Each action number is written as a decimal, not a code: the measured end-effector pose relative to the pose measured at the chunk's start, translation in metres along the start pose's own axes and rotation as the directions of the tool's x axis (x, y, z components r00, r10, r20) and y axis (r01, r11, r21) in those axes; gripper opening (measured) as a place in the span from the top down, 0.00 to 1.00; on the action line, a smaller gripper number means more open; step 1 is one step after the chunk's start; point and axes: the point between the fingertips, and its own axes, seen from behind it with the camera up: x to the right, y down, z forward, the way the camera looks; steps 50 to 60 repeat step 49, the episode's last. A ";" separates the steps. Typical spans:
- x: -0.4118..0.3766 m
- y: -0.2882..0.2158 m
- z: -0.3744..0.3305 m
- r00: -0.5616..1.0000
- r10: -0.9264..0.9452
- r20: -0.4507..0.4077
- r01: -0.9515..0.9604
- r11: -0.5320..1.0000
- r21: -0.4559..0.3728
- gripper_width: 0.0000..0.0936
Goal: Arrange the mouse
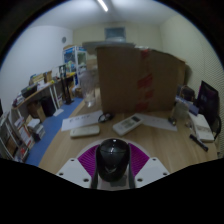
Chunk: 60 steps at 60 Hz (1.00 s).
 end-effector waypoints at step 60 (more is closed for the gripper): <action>0.064 0.044 -0.187 0.997 0.072 0.012 -0.070 0.986 -0.155 0.10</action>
